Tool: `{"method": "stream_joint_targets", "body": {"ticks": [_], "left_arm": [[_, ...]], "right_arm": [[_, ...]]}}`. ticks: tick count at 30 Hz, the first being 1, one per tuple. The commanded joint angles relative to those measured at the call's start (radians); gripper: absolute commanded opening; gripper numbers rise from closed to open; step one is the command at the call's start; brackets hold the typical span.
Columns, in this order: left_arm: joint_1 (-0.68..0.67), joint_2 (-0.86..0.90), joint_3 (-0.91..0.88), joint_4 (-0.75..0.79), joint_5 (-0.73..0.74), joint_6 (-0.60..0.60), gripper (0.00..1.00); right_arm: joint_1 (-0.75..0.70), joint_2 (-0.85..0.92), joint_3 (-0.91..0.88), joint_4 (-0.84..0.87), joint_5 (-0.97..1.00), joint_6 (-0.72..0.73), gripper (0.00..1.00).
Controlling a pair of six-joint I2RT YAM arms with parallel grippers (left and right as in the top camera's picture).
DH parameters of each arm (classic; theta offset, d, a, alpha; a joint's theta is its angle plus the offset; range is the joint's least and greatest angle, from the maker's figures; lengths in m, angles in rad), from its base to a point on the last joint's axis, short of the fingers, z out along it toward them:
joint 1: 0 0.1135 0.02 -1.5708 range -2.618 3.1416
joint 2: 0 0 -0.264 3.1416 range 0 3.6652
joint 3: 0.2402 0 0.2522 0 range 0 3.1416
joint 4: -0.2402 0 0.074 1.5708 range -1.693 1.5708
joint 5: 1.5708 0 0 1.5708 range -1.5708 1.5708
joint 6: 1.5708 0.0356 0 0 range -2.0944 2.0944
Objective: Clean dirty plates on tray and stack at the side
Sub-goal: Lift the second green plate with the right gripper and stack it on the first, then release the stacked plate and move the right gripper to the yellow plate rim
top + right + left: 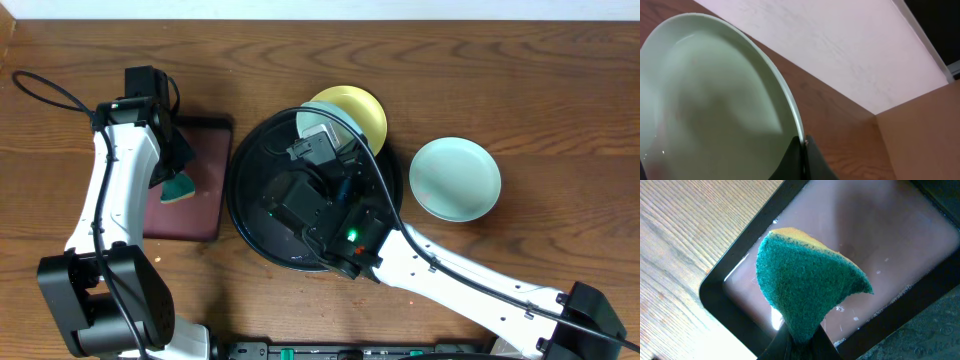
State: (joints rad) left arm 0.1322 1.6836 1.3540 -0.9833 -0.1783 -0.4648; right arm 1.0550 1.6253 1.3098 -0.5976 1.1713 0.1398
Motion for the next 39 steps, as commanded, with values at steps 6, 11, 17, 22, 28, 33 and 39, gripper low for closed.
{"method": "stream_joint_targets", "body": {"ticks": [6, 11, 17, 22, 28, 33, 39], "left_arm": [[0.004, -0.006, -0.009, 0.002, -0.002, -0.001, 0.07], [0.004, -0.006, -0.009, 0.002, -0.002, -0.001, 0.07], [0.004, -0.006, -0.009, 0.001, -0.002, -0.001, 0.08], [0.004, -0.006, -0.009, 0.002, -0.002, -0.001, 0.07], [0.004, -0.006, -0.009, 0.002, -0.002, -0.001, 0.07], [0.004, -0.006, -0.009, 0.002, -0.002, -0.001, 0.07], [0.004, -0.006, -0.009, 0.003, -0.002, -0.001, 0.07]], "right_arm": [[-0.051, -0.017, 0.019, -0.136, -0.428, 0.191, 0.01], [-0.178, -0.017, 0.019, -0.154, -0.777, 0.223, 0.01], [-0.421, -0.05, 0.019, -0.155, -1.169, 0.218, 0.01], [-0.673, -0.075, 0.019, -0.182, -1.376, 0.218, 0.01], [-0.957, -0.069, 0.019, -0.291, -1.327, 0.165, 0.01], [-1.126, -0.042, 0.017, -0.395, -1.233, 0.122, 0.01], [-1.216, 0.003, 0.015, -0.446, -1.149, 0.113, 0.01]]}}
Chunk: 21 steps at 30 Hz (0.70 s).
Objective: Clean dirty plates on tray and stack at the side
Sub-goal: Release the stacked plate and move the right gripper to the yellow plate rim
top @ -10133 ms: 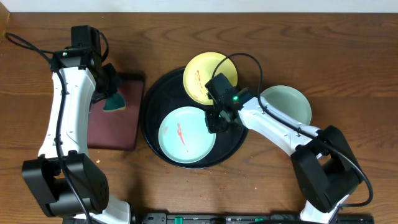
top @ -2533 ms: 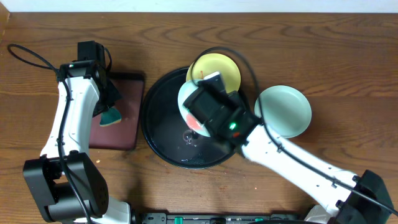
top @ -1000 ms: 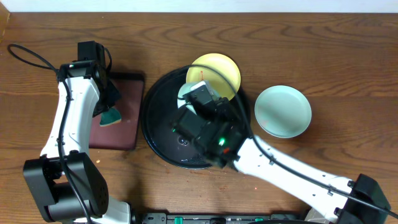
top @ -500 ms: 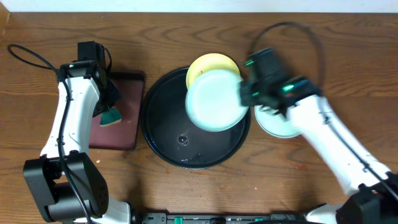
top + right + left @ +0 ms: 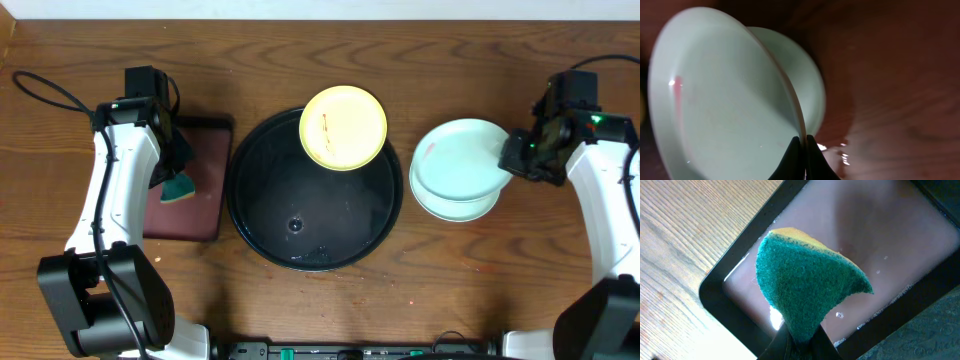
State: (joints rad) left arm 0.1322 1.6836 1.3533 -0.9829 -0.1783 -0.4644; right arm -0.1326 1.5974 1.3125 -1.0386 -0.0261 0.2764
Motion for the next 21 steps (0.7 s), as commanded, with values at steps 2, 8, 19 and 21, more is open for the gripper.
{"method": "stream_joint_targets", "body": {"ticks": [2, 8, 19, 21], "left_arm": [[0.004, -0.006, -0.008, 0.005, -0.002, -0.001, 0.07], [0.004, -0.006, -0.008, 0.008, -0.002, -0.001, 0.08], [0.004, -0.006, -0.008, 0.017, -0.002, -0.001, 0.08], [0.004, -0.006, -0.008, 0.019, -0.002, -0.002, 0.07]], "right_arm": [[-0.034, 0.05, 0.012, -0.001, 0.044, -0.023, 0.01], [-0.014, 0.119, 0.012, -0.01, 0.043, -0.023, 0.01], [0.078, 0.187, 0.026, 0.002, -0.064, -0.098, 0.4], [0.091, 0.187, 0.053, 0.002, -0.14, -0.151, 0.5]]}}
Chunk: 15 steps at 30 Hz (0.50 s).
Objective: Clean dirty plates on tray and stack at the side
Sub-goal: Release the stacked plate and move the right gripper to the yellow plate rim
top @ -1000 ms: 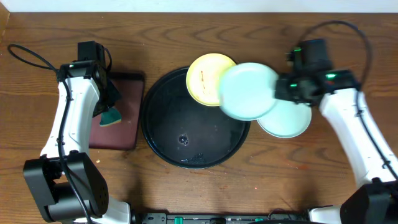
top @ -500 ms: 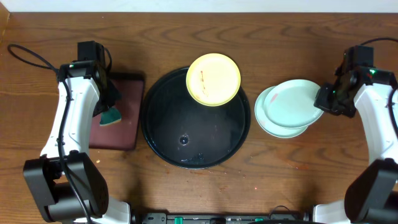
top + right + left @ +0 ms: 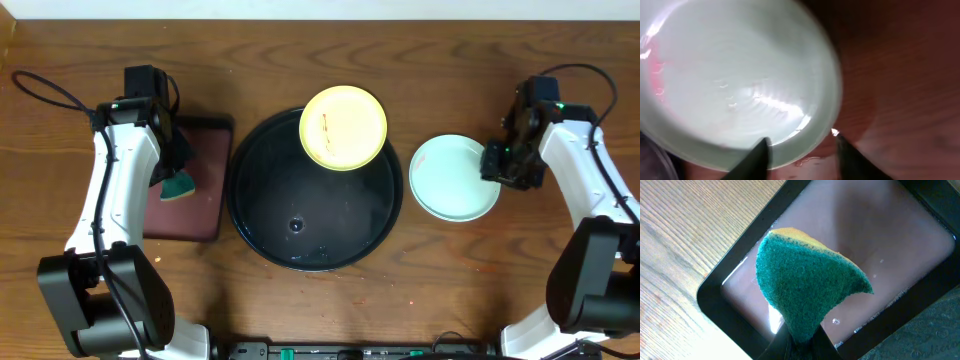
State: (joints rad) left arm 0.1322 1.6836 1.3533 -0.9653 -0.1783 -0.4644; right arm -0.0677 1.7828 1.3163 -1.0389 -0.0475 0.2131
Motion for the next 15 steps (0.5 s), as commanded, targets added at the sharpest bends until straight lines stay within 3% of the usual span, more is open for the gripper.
{"method": "stream_joint_targets", "body": {"ticks": [1, 9, 15], "left_arm": [[0.004, -0.006, -0.008, 0.003, -0.002, -0.002, 0.07], [0.001, -0.006, -0.008, 0.01, 0.013, -0.001, 0.07], [0.001, -0.006, -0.008, 0.014, 0.013, -0.001, 0.08]], "right_arm": [[0.032, 0.001, 0.065, 0.002, -0.145, -0.092, 0.51], [0.146, 0.016, 0.183, 0.158, -0.235, -0.09, 0.56], [0.228, 0.168, 0.369, 0.151, -0.235, -0.117, 0.57]]}}
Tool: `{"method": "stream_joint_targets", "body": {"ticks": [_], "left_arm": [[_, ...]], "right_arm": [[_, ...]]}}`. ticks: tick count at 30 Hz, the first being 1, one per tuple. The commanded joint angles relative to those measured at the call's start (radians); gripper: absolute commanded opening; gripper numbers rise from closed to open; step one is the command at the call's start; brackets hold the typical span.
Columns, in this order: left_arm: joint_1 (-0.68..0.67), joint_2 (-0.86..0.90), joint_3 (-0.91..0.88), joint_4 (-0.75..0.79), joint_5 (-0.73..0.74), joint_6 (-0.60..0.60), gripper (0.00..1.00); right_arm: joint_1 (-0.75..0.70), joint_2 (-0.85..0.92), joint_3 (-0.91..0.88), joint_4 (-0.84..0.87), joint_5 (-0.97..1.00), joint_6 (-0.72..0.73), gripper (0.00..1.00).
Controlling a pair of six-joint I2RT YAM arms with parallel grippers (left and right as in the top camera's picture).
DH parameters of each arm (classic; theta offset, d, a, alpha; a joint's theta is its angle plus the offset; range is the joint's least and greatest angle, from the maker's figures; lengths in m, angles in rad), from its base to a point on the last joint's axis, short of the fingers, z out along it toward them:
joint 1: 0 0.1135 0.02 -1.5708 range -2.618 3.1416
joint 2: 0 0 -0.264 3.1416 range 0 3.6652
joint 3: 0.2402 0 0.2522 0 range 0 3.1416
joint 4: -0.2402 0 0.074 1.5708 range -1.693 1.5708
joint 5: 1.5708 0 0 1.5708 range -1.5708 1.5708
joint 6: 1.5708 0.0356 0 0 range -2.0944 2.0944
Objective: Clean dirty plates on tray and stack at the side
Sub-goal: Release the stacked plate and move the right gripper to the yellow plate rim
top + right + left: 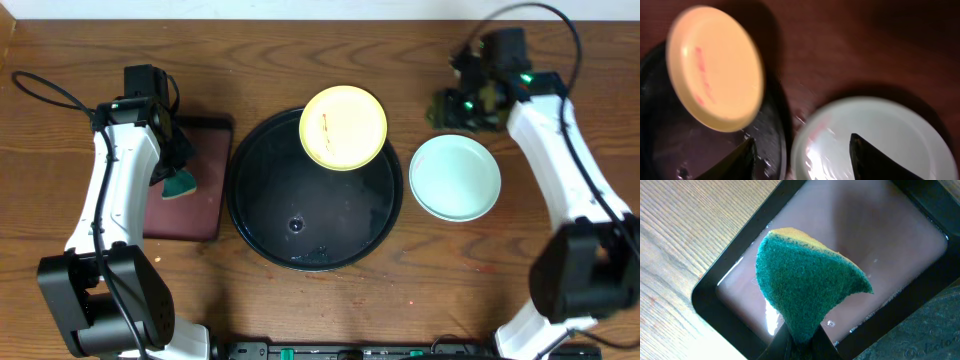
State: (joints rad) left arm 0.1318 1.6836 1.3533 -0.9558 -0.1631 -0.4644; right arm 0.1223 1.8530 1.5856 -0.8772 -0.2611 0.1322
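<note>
A yellow plate [343,126] with red streaks lies at the back of the round black tray [270,215], also seen as the yellow plate [715,67]. Two pale green plates [455,178] are stacked on the table right of the tray; the top green plate [875,140] shows a pink smear. My right gripper [802,157] is open and empty above the gap between tray and stack, seen overhead as the right gripper [455,105]. My left gripper [799,342] is shut on a green and yellow sponge [807,287] over the rectangular dish [715,312].
The rectangular dark dish [205,225] of pinkish water sits left of the tray. A black cable [45,90] runs over the back left of the wooden table [560,290]. Water drops lie on the tray floor.
My right gripper has left the green stack's right edge and now hangs open behind it, towards the yellow plate. The left gripper and sponge have stayed put.
First my right gripper held a green plate tilted over the tray. Then it held that plate above the lone green plate at the right. Half a second ago the plate lay on the stack and the gripper was open beside it. Now the gripper is behind the stack.
</note>
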Motion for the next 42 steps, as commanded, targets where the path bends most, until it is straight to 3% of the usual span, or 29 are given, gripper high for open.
{"method": "stream_joint_targets", "body": {"ticks": [1, 3, 7, 13, 22, 30, 42], "left_arm": [[0.002, -0.006, -0.008, 0.005, -0.002, -0.002, 0.07], [0.002, -0.005, -0.008, 0.005, -0.002, -0.002, 0.07], [0.002, -0.005, -0.008, 0.005, -0.002, -0.001, 0.07], [0.002, -0.005, -0.008, 0.005, -0.002, -0.002, 0.08], [0.002, -0.005, -0.008, 0.005, -0.002, -0.001, 0.07], [0.002, -0.005, -0.008, 0.005, -0.002, -0.001, 0.07], [0.002, -0.005, -0.008, 0.004, -0.002, -0.001, 0.07]], "right_arm": [[0.045, 0.124, 0.132, -0.018, -0.021, -0.043, 0.57], [0.072, 0.243, 0.278, -0.062, -0.033, -0.087, 0.55], [0.096, 0.366, 0.408, -0.084, -0.092, -0.163, 0.57], [0.127, 0.466, 0.455, -0.061, -0.095, -0.209, 0.53], [0.143, 0.527, 0.452, -0.069, -0.029, -0.124, 0.15], [0.156, 0.528, 0.43, -0.085, 0.003, -0.084, 0.01], [0.246, 0.46, 0.431, -0.197, -0.017, 0.033, 0.01]]}}
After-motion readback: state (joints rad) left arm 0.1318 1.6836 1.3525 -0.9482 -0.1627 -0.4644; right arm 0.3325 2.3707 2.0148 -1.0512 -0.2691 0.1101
